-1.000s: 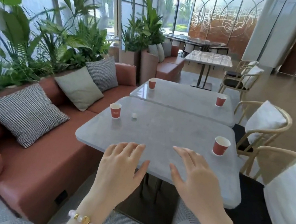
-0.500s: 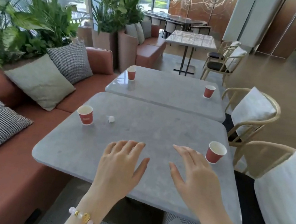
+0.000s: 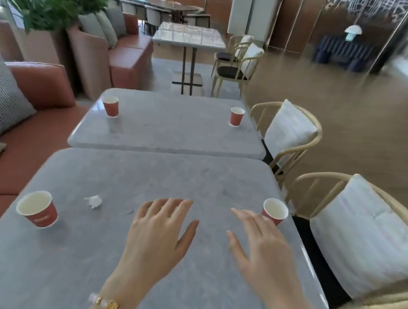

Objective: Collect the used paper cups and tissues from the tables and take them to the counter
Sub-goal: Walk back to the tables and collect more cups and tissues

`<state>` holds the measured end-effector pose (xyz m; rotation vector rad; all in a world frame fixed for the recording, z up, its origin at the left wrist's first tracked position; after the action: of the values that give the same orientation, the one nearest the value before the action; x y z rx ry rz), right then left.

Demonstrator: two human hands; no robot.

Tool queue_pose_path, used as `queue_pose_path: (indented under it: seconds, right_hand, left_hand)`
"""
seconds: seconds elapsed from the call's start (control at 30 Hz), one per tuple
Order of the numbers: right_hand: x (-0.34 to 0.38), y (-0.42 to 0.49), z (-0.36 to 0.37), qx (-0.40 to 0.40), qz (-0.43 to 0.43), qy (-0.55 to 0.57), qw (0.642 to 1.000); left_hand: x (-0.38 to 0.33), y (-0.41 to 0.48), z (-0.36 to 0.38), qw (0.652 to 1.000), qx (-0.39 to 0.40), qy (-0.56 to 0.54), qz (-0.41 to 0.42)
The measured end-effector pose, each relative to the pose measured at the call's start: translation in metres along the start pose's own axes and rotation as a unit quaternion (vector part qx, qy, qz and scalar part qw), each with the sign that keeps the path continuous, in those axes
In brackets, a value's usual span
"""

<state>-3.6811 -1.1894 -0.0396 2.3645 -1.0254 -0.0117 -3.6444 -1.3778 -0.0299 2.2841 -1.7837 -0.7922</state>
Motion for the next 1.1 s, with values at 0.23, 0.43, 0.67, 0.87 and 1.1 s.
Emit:
queue_pose_path:
  seconds: [0.23, 0.43, 0.67, 0.87, 1.1]
  right_hand:
    - [-0.004, 0.014, 0.012, -0.006, 0.06, -0.022, 0.998]
    - [-0.02, 0.016, 0.019, -0.007, 0.081, -0.046, 0.996]
    - [-0.049, 0.011, 0.025, -0.002, 0.087, -0.069, 0.994]
    - [-0.075, 0.006, 0.029, 0.002, 0.107, -0.051, 0.993]
    - [-0.106, -0.007, 0.043, 0.019, 0.133, -0.02, 0.991]
  left_hand:
    - [0.006, 0.031, 0.027, 0.997, 0.046, -0.023, 0.049]
    - [-0.006, 0.047, 0.048, 0.992, 0.091, -0.034, 0.082]
    - [-0.029, 0.057, 0.071, 0.984, 0.131, -0.047, 0.113]
    - [-0.051, 0.06, 0.095, 0.977, 0.169, -0.039, 0.124]
    - [-0.066, 0.062, 0.121, 0.971, 0.213, -0.017, 0.11]
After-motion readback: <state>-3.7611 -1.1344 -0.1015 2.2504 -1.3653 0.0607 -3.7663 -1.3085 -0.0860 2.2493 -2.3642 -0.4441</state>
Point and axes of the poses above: each hand's wrist, its own y-axis towards the middle knuckle, its own z-axis out of the palm, x = y × z, the point moved 1 cm from there along y, towards the middle knuckle, and after that the axes turned 15 degrees about -z, right-handed, at the moved point
